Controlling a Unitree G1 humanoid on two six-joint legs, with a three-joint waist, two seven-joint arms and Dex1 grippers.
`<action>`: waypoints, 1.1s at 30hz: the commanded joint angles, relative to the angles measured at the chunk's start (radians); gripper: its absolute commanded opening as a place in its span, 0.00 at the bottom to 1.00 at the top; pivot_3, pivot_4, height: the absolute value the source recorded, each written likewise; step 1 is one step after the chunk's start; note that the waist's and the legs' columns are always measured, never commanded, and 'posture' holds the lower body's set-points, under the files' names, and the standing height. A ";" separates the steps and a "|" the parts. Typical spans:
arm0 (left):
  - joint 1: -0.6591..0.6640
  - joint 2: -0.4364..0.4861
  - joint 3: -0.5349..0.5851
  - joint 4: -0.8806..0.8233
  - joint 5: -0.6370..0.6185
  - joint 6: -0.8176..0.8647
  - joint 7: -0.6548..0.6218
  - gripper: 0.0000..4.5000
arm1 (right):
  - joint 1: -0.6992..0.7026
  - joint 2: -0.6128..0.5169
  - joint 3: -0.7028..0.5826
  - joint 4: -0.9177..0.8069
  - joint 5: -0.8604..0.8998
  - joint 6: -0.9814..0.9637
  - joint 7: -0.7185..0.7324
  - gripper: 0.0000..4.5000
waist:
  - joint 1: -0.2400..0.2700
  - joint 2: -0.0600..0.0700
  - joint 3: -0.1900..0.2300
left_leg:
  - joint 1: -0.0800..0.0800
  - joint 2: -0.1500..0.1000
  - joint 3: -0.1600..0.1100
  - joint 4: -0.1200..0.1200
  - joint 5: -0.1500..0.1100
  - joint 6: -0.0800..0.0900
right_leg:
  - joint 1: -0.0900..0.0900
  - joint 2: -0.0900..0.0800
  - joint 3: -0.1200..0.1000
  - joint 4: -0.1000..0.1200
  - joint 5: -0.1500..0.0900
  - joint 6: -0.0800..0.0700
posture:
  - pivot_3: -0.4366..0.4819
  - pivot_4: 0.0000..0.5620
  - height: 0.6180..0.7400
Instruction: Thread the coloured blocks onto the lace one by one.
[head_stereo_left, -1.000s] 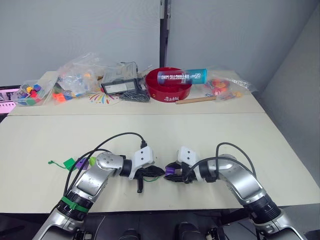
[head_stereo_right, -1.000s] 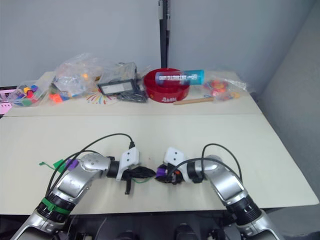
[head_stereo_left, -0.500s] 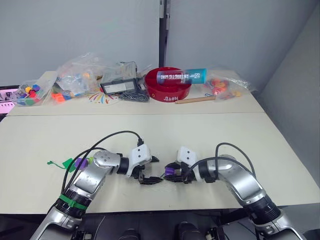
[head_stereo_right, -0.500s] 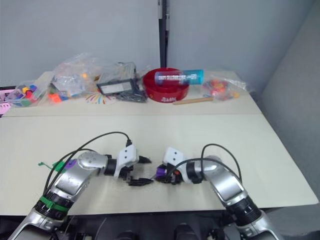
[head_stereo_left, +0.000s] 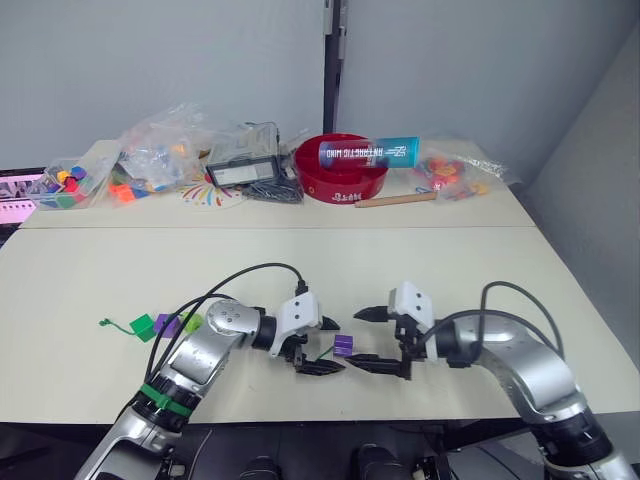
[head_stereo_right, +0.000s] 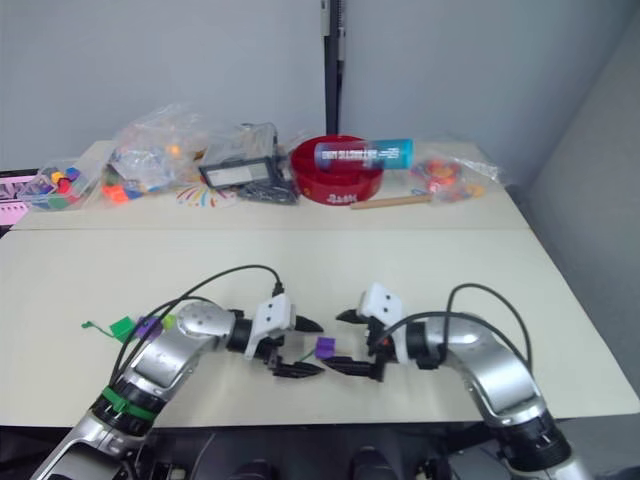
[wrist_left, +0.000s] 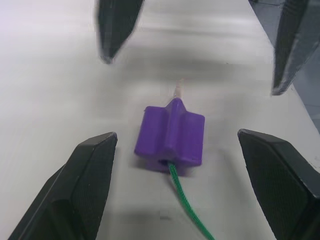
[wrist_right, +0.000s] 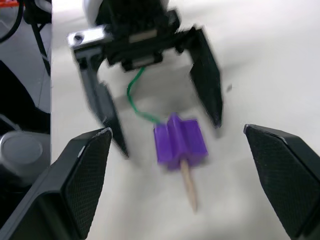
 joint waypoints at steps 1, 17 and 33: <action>-0.029 -0.021 -0.015 0.045 0.019 -0.052 -0.008 0.90 | 0.018 -0.024 -0.016 -0.014 0.004 -0.048 0.005 0.99 | -0.004 0.000 0.000 | 0.000 0.000 0.000 0.000 0.000 0.000 | 0.000 0.000 0.000 0.000 0.000 0.000 | 0.48 0.27 0.92; -0.044 -0.045 -0.023 0.090 0.041 -0.098 -0.040 0.30 | 0.013 -0.017 0.069 0.066 -0.093 -0.136 -0.049 1.00 | -0.004 0.000 0.000 | 0.000 0.000 0.000 0.000 0.000 0.000 | 0.000 0.000 0.000 0.000 0.000 0.000 | 0.48 0.27 0.92; -0.045 -0.040 -0.025 0.094 0.050 -0.105 -0.055 0.30 | -0.018 0.003 0.113 0.115 -0.152 -0.203 -0.047 0.00 | -0.004 0.000 0.000 | 0.000 0.000 0.000 0.000 0.000 0.000 | 0.000 0.000 0.000 0.001 0.000 0.000 | 0.48 0.27 0.92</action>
